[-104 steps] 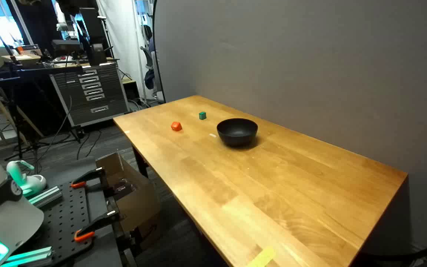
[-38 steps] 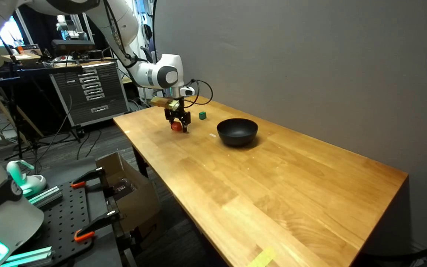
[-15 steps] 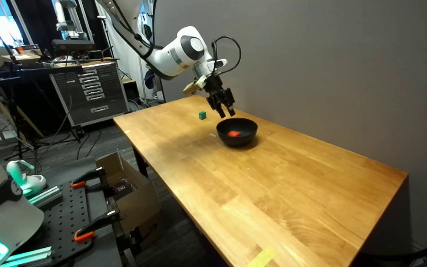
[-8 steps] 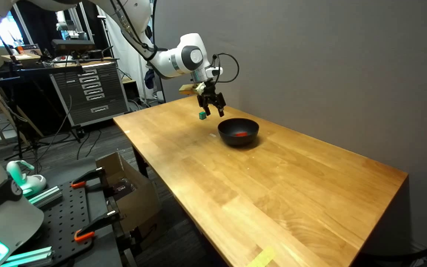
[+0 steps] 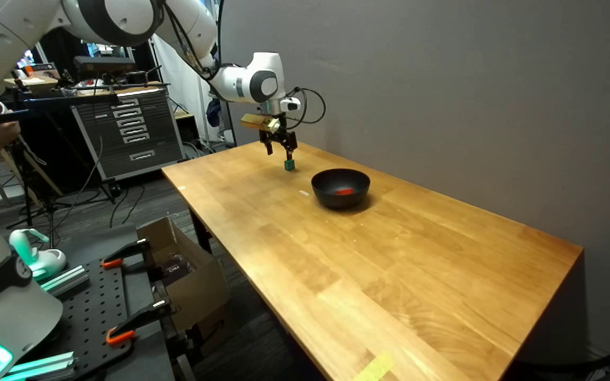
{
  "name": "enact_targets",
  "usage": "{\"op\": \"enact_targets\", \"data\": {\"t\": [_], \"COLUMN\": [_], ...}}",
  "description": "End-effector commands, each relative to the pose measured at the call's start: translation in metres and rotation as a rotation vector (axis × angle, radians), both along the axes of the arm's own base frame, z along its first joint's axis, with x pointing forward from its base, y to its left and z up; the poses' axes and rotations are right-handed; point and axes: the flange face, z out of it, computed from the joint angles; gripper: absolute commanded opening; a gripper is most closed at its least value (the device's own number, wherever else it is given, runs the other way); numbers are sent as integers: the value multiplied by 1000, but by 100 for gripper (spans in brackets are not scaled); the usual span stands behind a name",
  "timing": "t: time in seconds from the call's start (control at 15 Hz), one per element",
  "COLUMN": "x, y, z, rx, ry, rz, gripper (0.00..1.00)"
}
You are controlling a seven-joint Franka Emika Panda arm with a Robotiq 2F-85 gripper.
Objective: Pick up the orange and green blocks from the table and put them in the black bowl.
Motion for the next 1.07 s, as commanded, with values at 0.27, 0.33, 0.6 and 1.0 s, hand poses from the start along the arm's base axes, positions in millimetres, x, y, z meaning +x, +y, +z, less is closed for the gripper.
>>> {"op": "enact_targets", "data": {"t": [0.27,0.33,0.6,1.0], "x": [25,28,37,45], "y": [38,39,42,47], "z": [-45,-51,-61,-49], "rx": [-32,-59,-120,-199], "ry": [16,-2,-67,-153], "rz": [83,81,119,136], "gripper": [100,100,74,27]}}
